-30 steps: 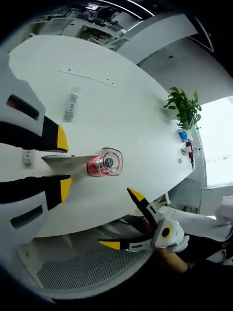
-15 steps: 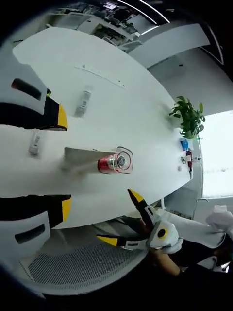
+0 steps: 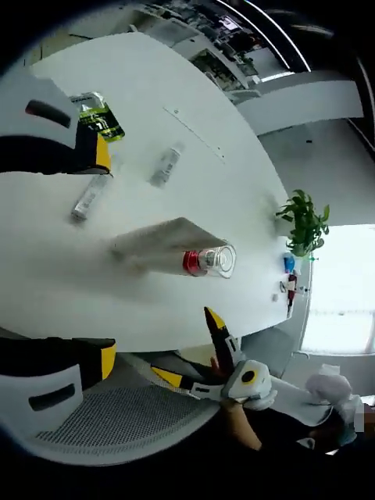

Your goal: Arrange the skincare products in the storage area until every visible bottle or jar stands upright without overlapping.

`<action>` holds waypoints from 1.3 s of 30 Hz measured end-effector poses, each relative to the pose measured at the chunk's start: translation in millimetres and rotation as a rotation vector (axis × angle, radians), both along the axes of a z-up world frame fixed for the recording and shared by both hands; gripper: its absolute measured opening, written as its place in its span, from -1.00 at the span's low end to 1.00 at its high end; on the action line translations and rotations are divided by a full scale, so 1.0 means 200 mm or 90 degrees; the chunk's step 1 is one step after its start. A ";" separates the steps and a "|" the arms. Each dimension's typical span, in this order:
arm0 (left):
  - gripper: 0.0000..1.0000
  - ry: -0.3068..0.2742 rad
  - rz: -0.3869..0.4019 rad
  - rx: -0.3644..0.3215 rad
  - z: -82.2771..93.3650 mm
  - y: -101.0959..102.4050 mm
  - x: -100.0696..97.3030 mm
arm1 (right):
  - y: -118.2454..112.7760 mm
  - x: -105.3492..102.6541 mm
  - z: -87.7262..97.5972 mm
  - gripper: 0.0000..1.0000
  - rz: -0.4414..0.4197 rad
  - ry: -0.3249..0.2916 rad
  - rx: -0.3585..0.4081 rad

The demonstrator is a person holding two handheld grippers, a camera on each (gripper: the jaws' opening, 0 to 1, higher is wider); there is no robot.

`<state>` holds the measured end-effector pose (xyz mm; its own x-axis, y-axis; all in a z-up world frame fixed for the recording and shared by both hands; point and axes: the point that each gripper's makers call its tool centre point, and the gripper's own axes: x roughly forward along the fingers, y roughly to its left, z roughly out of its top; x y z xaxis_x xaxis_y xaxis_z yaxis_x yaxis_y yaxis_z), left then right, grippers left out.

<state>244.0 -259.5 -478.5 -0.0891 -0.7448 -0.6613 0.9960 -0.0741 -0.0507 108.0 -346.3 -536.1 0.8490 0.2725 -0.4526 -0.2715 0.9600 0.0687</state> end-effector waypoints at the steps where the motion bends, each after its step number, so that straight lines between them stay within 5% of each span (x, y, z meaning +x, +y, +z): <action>1: 0.77 0.009 0.013 -0.020 0.02 0.00 -0.01 | 0.00 0.00 0.00 0.88 0.001 0.001 0.000; 5: 0.85 0.033 0.084 -0.100 0.10 0.02 -0.06 | 0.00 0.00 -0.01 0.86 0.005 0.005 -0.005; 8: 0.93 0.045 0.112 -0.115 0.09 0.07 -0.05 | 0.01 0.00 -0.01 0.85 0.008 0.006 -0.004; 13: 0.98 0.049 0.134 -0.099 0.04 0.15 -0.13 | 0.01 -0.01 -0.02 0.83 0.015 0.011 -0.008; 29: 0.95 0.047 0.310 -0.112 -0.15 0.46 -0.18 | 0.02 -0.01 -0.02 0.80 0.019 0.012 -0.007; 32: 0.86 0.022 0.314 -0.066 -0.19 0.49 -0.17 | 0.01 -0.01 -0.03 0.78 0.017 0.016 -0.006; 39: 0.85 0.013 0.307 -0.065 -0.21 0.50 -0.14 | 0.02 -0.01 -0.04 0.77 0.026 0.022 -0.013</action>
